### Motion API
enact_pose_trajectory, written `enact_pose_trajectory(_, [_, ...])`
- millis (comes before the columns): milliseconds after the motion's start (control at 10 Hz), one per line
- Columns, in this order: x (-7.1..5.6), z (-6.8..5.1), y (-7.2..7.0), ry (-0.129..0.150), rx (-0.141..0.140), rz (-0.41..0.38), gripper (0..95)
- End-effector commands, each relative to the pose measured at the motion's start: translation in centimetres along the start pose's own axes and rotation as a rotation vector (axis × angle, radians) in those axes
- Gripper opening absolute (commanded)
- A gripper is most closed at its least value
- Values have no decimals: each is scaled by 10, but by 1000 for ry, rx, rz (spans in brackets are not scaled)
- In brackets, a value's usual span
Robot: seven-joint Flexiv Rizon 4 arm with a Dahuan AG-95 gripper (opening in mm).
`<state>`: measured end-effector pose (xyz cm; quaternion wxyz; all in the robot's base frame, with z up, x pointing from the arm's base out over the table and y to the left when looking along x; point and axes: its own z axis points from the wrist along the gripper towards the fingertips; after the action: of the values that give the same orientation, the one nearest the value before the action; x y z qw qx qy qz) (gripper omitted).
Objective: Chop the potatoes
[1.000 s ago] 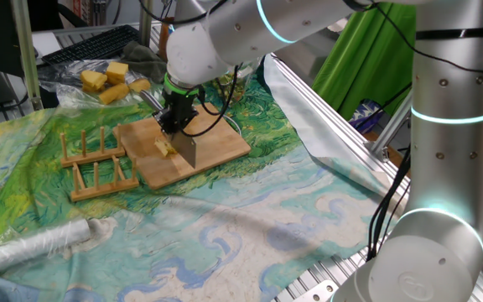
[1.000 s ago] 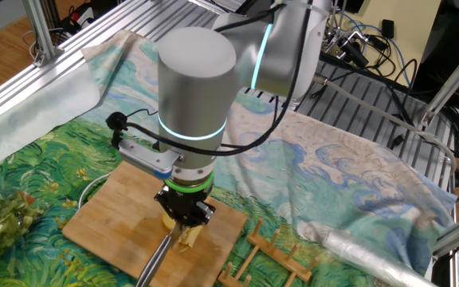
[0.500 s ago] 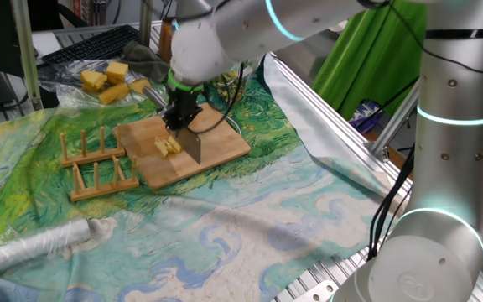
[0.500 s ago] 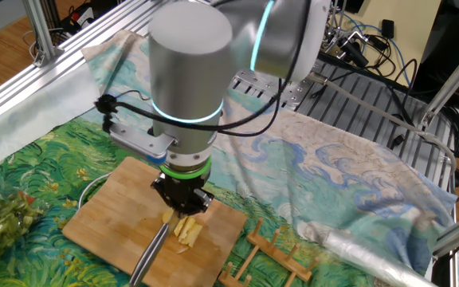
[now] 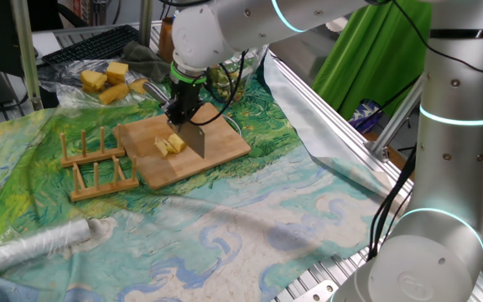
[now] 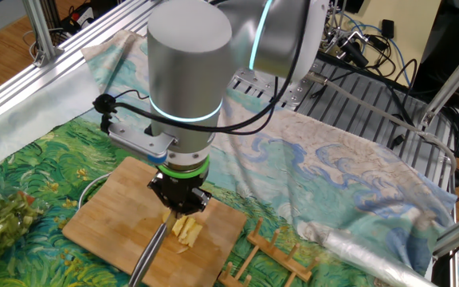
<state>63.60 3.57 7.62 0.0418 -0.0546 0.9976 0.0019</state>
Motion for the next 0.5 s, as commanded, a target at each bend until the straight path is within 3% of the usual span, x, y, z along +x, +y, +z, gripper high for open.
enact_pose_trajectory(100, [0, 1, -1, 1, -2, -3, 0])
enact_pose_trajectory(300, [0, 11, -2, 0, -5, -7, 0])
enact_pose_trajectory(500, [-1, 40, 5, -35, -10, 1, 0])
